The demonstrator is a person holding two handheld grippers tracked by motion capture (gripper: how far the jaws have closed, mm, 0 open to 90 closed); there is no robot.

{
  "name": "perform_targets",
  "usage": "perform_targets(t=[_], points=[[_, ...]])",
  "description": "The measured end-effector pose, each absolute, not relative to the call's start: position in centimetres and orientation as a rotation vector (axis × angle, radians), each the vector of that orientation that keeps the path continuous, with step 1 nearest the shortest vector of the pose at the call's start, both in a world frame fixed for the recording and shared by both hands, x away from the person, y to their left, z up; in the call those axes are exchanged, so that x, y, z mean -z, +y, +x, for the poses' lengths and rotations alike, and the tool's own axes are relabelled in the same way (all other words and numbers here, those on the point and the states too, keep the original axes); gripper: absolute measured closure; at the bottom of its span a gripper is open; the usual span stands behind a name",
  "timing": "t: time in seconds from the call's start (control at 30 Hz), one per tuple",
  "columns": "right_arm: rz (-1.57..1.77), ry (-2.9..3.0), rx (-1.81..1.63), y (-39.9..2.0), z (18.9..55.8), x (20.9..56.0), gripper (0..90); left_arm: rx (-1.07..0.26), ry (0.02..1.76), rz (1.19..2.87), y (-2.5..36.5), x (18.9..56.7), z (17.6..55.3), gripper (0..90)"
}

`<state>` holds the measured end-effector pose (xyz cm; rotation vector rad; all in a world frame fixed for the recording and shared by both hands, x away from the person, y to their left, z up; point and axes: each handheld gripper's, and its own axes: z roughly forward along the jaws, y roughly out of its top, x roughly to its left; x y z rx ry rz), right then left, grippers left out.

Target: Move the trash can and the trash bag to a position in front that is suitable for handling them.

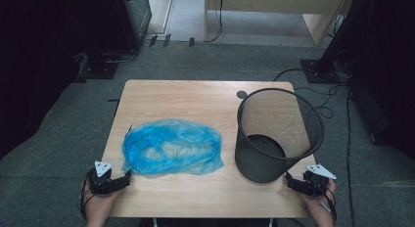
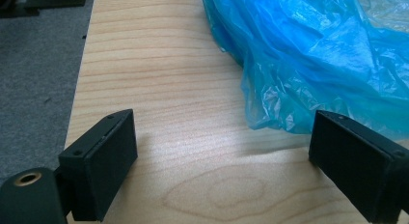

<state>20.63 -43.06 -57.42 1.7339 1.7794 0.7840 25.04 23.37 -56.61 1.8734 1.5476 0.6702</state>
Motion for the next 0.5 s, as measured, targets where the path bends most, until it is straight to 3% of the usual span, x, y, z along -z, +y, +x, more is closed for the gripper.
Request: perform_targets(t=[0.17, 0.5], points=[[1.752, 1.746, -0.799, -43.28, 20.51, 57.36, 10.4, -0.669, 1.55, 1.869, 23.38, 56.6, 25.09, 9.9], [1.753, 1.598, -0.897, -43.82, 19.8, 56.71, 8.7, -0.656, 1.573, 1.837, 23.63, 56.52, 25.01, 9.9]])
